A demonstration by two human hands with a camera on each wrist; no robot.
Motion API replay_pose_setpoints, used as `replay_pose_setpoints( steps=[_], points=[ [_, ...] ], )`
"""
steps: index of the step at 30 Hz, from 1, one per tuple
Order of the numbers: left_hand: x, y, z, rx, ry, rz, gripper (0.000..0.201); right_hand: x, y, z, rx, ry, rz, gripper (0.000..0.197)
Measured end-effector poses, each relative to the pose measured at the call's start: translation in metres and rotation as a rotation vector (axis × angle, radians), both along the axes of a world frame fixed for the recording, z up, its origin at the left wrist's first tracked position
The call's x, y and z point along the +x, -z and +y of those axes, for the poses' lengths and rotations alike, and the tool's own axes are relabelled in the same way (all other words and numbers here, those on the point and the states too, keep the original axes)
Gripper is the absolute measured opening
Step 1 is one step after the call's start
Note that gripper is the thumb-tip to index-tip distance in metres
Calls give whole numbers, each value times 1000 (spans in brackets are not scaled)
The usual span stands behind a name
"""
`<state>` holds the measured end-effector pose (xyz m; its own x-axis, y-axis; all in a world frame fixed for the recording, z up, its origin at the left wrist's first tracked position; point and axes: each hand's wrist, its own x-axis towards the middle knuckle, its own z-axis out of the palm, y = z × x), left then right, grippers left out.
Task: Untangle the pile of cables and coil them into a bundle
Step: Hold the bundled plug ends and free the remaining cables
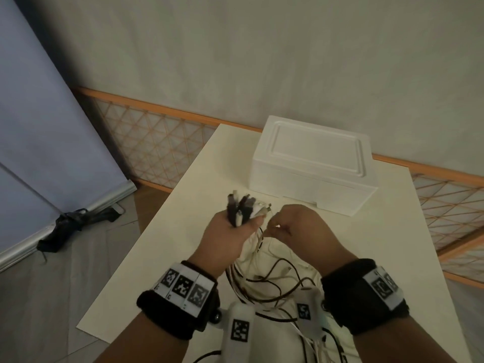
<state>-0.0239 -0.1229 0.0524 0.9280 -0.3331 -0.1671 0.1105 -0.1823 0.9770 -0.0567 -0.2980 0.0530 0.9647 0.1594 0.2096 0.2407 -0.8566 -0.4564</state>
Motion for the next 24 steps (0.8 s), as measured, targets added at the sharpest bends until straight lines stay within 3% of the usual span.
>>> replay_pose_setpoints(
  steps=[3, 4, 6, 8, 10, 13, 15, 17, 20, 22, 24],
  points=[
    [5, -6, -6, -13, 212, 180, 19, 2, -13, 9, 34, -73, -96, 4],
    [6, -5, -5, -36, 269, 219, 19, 2, -13, 9, 79, -49, -57, 2],
    [7, -4, -2, -54, 306, 234, 17, -1, -11, 5, 241, 16, 72, 16],
    [8, -3, 2, -34, 259, 201, 18, -5, -7, -3, 359, 56, 155, 26],
    [13, 0, 11, -61, 163, 189, 18, -9, 0, -11, 329, 93, 205, 21],
    [28, 4, 39, -330, -81, 292, 17, -16, 22, -31, 163, 173, 260, 7],
    [40, 5, 60, -488, -218, 335, 17, -24, 42, -49, 115, 230, 371, 15],
    [45, 8, 73, -498, -260, 335, 25, -28, 57, -60, 68, 261, 441, 22],
    [42, 14, 71, -450, -191, 382, 29, -19, 56, -58, -25, 260, 312, 25],
    [35, 17, 60, -439, -105, 413, 18, -9, 41, -48, 90, 333, 276, 24],
    [29, 20, 48, -389, -44, 410, 15, -1, 19, -41, 420, 416, 228, 19]
  ],
)
